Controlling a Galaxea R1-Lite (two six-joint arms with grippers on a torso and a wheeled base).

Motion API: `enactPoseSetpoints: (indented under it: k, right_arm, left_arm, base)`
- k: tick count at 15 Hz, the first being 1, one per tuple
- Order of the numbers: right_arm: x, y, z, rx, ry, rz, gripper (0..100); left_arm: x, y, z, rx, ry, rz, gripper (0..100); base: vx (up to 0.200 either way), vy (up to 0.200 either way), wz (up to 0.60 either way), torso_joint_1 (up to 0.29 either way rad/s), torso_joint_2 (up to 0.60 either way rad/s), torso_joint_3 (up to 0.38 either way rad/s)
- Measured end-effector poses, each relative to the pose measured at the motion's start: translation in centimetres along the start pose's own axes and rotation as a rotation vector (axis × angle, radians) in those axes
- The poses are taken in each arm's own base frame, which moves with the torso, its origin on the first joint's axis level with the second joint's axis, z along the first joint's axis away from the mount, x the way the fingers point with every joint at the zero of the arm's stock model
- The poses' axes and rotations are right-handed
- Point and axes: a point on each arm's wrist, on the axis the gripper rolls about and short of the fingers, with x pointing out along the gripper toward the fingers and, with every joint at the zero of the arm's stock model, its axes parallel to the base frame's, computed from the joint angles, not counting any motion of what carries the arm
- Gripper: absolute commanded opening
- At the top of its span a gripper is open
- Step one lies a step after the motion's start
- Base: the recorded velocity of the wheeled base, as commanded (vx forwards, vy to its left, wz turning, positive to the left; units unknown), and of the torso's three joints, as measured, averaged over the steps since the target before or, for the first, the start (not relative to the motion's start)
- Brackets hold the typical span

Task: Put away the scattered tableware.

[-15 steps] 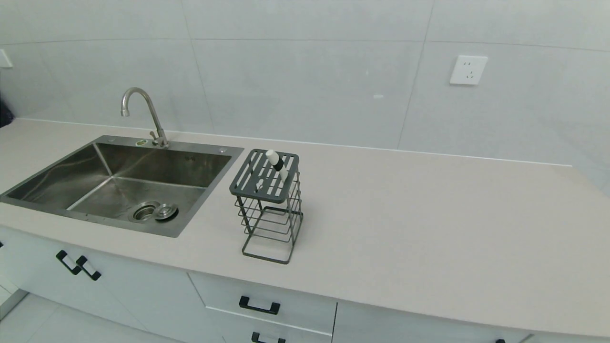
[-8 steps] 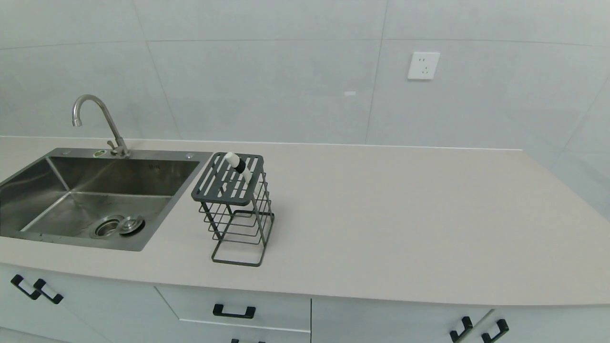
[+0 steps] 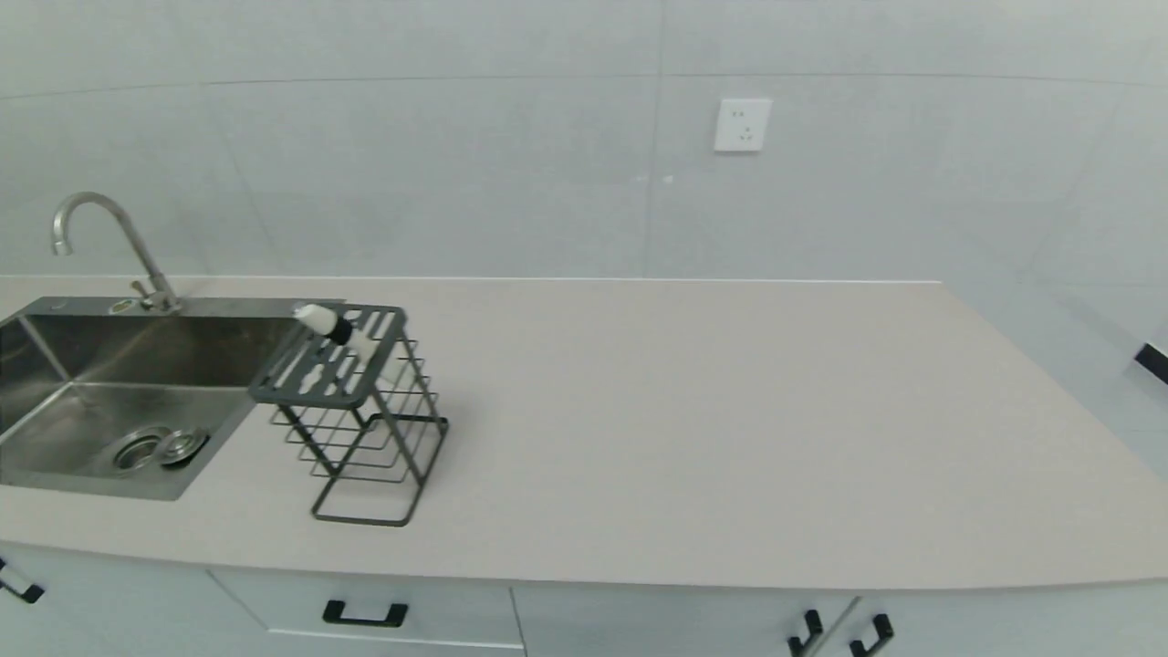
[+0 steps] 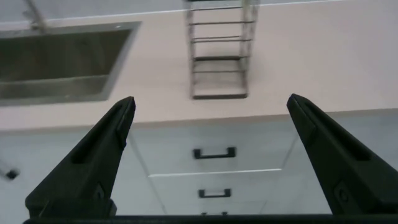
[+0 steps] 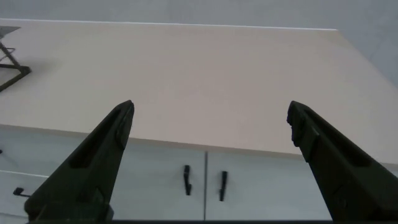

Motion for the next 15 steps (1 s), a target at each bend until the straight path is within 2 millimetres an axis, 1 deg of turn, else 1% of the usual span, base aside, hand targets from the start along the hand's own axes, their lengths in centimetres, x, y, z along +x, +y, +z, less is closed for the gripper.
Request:
enactPoseSetpoints:
  k: [2, 5, 15]
  right_arm:
    - [0.0, 0.0, 0.0, 0.0, 0.0, 0.0, 100]
    - [0.0, 0.0, 0.0, 0.0, 0.0, -0.001, 100]
    - [0.0, 0.0, 0.0, -0.001, 0.0, -0.001, 100]
  left_arm:
    - [0.0, 0.0, -0.01, 0.0, 0.001, 0.001, 100]
    - [0.0, 0.0, -0.01, 0.0, 0.001, -0.001, 100]
    - [0.0, 0.0, 0.0, 0.0, 0.0, 0.001, 100]
  base:
    - [0.0, -0.2, -0.6, -0.005, 0.0, 0.0]
    - [0.0, -0.2, 0.0, 0.006, 0.0, 0.002]
    - [0.0, 0.0, 0.0, 0.0, 0.0, 0.0]
